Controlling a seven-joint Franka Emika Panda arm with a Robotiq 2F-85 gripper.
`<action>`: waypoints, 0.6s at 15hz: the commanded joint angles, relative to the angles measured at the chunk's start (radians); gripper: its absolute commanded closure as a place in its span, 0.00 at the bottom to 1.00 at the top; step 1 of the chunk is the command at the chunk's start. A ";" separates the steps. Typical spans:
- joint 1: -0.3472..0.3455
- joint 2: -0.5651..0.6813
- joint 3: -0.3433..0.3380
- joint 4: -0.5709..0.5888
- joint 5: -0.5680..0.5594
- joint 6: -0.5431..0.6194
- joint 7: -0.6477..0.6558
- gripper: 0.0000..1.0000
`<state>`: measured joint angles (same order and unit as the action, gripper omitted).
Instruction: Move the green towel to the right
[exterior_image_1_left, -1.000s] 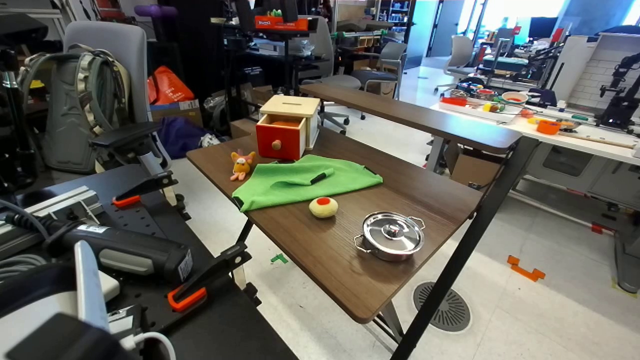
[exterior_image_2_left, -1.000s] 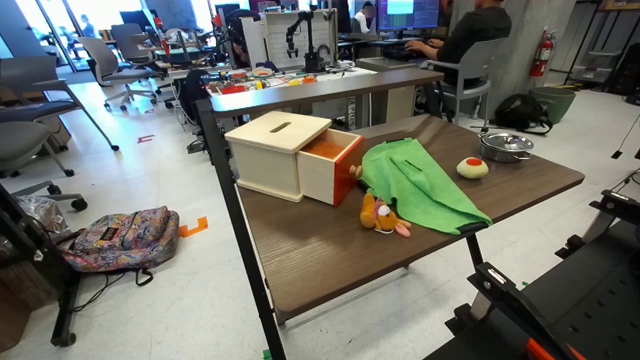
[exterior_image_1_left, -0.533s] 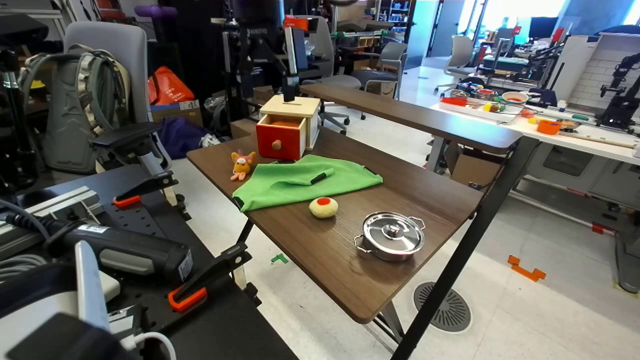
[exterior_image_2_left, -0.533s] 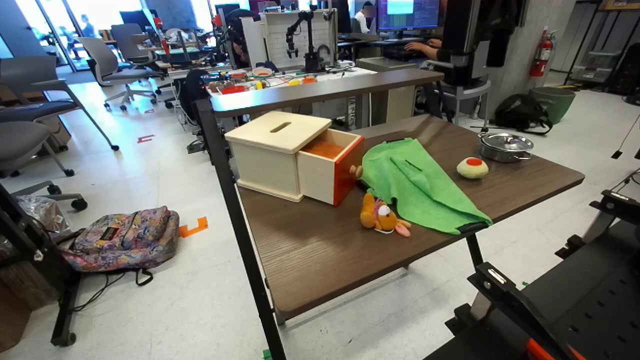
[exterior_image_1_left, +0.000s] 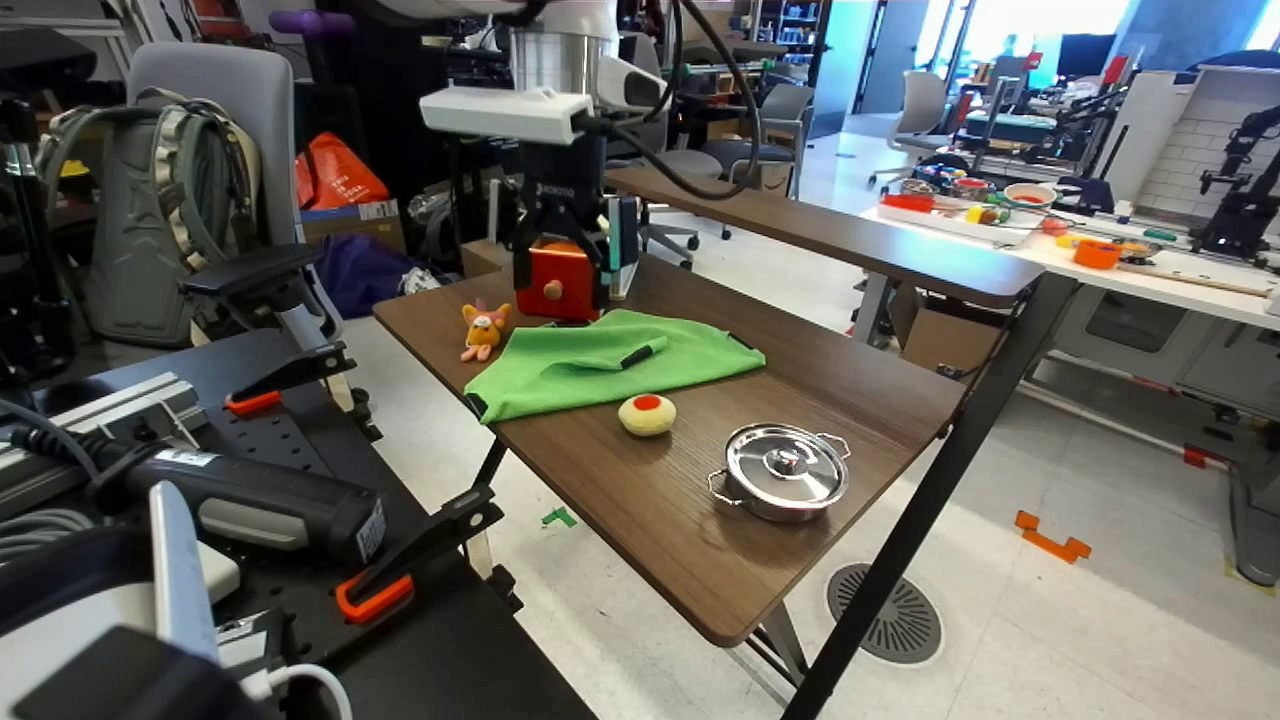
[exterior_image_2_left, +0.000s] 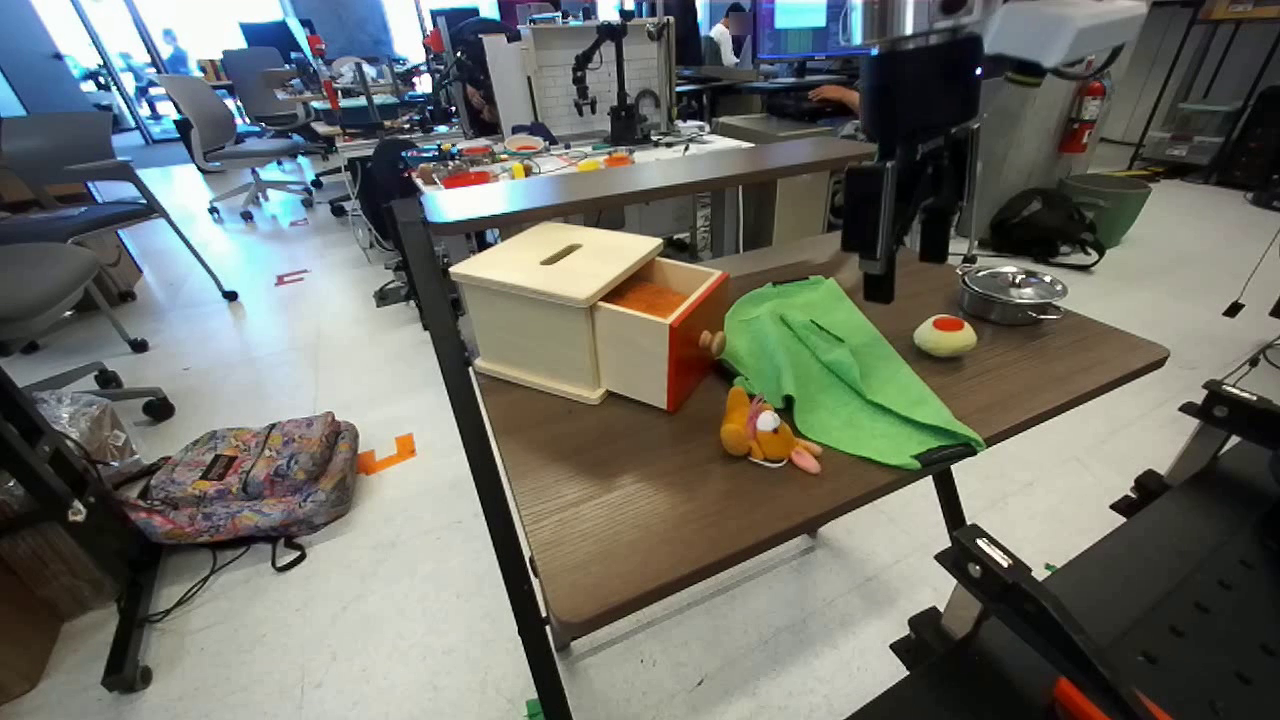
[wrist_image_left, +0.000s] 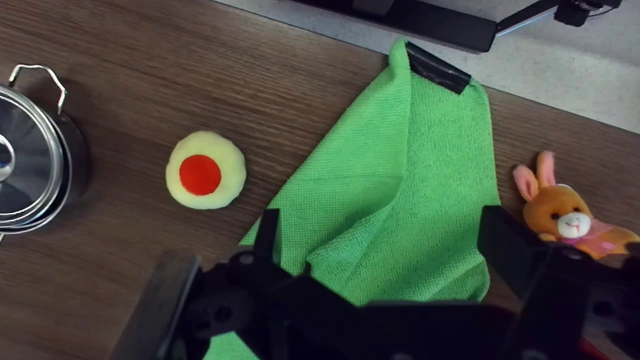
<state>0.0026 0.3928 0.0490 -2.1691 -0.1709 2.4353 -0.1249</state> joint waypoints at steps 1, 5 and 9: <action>0.003 0.121 0.001 0.096 0.020 0.010 -0.030 0.00; 0.012 0.212 0.008 0.169 0.010 0.010 -0.042 0.00; 0.037 0.287 -0.001 0.232 -0.013 0.033 -0.027 0.00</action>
<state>0.0177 0.6207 0.0580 -1.9956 -0.1728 2.4398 -0.1453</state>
